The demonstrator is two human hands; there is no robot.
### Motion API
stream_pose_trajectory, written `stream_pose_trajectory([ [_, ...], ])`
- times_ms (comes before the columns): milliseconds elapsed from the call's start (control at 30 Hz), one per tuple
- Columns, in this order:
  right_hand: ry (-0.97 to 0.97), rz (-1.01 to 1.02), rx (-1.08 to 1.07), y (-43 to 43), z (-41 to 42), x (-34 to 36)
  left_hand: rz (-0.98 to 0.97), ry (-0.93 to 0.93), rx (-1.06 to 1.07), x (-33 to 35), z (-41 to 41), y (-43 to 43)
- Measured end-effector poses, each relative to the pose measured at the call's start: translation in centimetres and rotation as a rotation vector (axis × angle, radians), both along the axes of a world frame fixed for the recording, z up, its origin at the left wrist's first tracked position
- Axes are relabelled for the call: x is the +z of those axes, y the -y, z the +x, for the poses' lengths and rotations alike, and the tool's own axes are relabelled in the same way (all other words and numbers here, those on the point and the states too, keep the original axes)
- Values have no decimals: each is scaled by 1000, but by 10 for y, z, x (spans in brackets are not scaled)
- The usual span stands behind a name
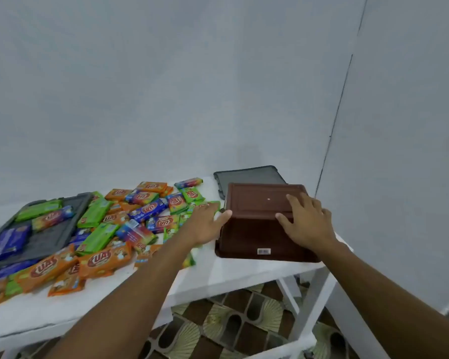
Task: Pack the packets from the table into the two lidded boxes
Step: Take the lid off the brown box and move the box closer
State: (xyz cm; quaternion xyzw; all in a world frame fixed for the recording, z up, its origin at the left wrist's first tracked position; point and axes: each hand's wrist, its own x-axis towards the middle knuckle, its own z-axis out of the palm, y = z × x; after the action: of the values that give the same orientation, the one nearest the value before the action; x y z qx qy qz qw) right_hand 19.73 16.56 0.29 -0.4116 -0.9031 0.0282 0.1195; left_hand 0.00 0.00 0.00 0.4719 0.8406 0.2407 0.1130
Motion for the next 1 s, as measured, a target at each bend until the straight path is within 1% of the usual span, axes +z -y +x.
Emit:
stream_pose_trajectory([
  [100, -73, -180, -171, -28, -5, -6, 16, 208, 76, -2, -12, -25],
  [167, -155, -352, -214, -42, -7, -6, 43, 340, 97, -5, -17, -39],
  [200, -192, -389, -223, -46, -9, -5, 59, 381, 102, -5, -17, -46],
  [233, -223, -388, -225, -51, -10, -3, 80, 373, 107, -1, -15, -50],
  [267, -232, -363, -234, -53, -11, 2, 103, 330, 121, 1, -15, -54],
  [333, -243, -308, -252, -63, -12, 13, 208, 213, 218, 7, -16, -59],
  [400, -320, -287, -238, -75, -14, 28, 311, 206, 294, 16, -18, -61],
  [467, -417, -265, -155, -85, -16, 45, 365, 224, 334, 26, -19, -64],
  [533, -583, -244, -82, -92, -16, 59, 443, 244, 320, 39, -16, -69],
  [567, -688, -268, -68, -93, -16, 63, 528, 309, 324, 45, -13, -71],
  [600, -796, -331, -62, -94, -16, 66, 631, 427, 340, 51, -10, -72],
  [667, -1014, -578, -59, -96, -14, 67, 752, 664, 394, 53, -7, -72],
  [733, -1138, -850, -92, -103, -12, 62, 771, 830, 469, 42, -8, -69],
  [767, -1143, -951, -120, -109, -10, 57, 774, 896, 498, 35, -9, -68],
  [833, -1061, -1084, -153, -120, -3, 45, 743, 953, 524, 22, -8, -64],
  [933, -901, -1176, -186, -130, 2, 28, 673, 940, 534, 10, 0, -64],
  [1000, -883, -1243, -231, -136, 4, 21, 629, 987, 533, 8, 7, -62],
])
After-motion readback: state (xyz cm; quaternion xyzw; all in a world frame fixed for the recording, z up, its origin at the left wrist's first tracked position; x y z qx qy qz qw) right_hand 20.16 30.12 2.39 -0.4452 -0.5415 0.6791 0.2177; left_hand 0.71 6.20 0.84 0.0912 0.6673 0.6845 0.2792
